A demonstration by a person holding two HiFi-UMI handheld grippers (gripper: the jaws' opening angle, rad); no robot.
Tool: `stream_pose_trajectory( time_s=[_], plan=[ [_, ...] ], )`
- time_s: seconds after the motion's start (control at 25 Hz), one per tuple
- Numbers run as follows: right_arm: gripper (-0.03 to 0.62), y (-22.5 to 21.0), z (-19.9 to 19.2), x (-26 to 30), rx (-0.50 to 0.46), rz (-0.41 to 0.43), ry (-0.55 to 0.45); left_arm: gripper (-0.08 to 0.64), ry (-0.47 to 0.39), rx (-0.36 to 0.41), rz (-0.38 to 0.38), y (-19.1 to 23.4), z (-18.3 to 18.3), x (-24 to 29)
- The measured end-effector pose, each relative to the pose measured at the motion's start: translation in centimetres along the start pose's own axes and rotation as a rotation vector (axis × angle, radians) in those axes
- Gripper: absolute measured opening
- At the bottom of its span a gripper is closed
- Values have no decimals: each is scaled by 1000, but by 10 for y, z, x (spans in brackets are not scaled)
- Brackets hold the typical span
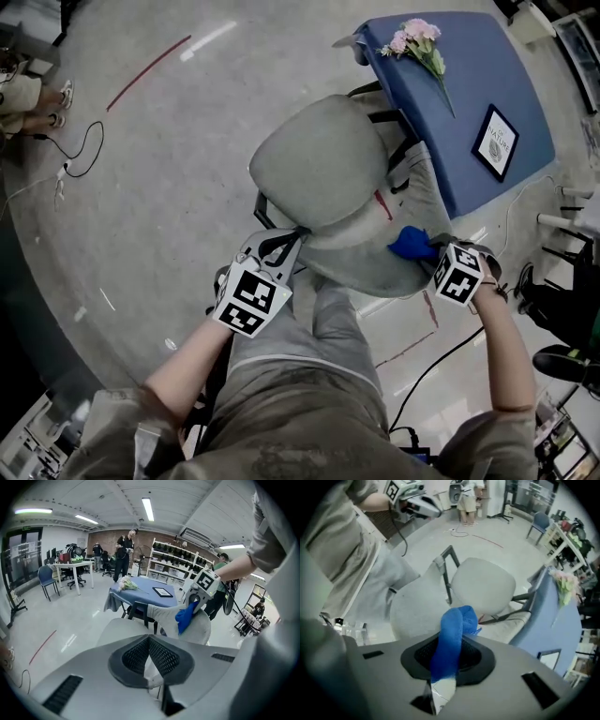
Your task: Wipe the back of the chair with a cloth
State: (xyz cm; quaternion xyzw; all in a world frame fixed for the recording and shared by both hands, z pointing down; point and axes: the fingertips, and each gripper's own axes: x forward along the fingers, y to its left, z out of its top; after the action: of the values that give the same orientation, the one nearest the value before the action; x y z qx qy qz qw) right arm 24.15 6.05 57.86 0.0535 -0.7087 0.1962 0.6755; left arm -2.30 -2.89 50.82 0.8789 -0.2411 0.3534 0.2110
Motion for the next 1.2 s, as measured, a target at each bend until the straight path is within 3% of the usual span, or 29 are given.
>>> stream_pose_trajectory(
  time_s=[0.24, 0.56, 0.92, 1.2],
  plan=[
    [84, -63, -17, -25, 166, -221, -54, 17, -26, 51, 9, 1, 26, -3],
    [85, -87, 14, -116, 428, -430, -451, 17, -112, 133, 42, 9, 91, -12],
    [86, -72, 49, -243, 526, -609, -833, 17, -292, 253, 83, -4, 193, -45],
    [86, -41, 48, -326, 553, -746, -1070, 17, -483, 419, 104, -36, 263, -85]
  ],
)
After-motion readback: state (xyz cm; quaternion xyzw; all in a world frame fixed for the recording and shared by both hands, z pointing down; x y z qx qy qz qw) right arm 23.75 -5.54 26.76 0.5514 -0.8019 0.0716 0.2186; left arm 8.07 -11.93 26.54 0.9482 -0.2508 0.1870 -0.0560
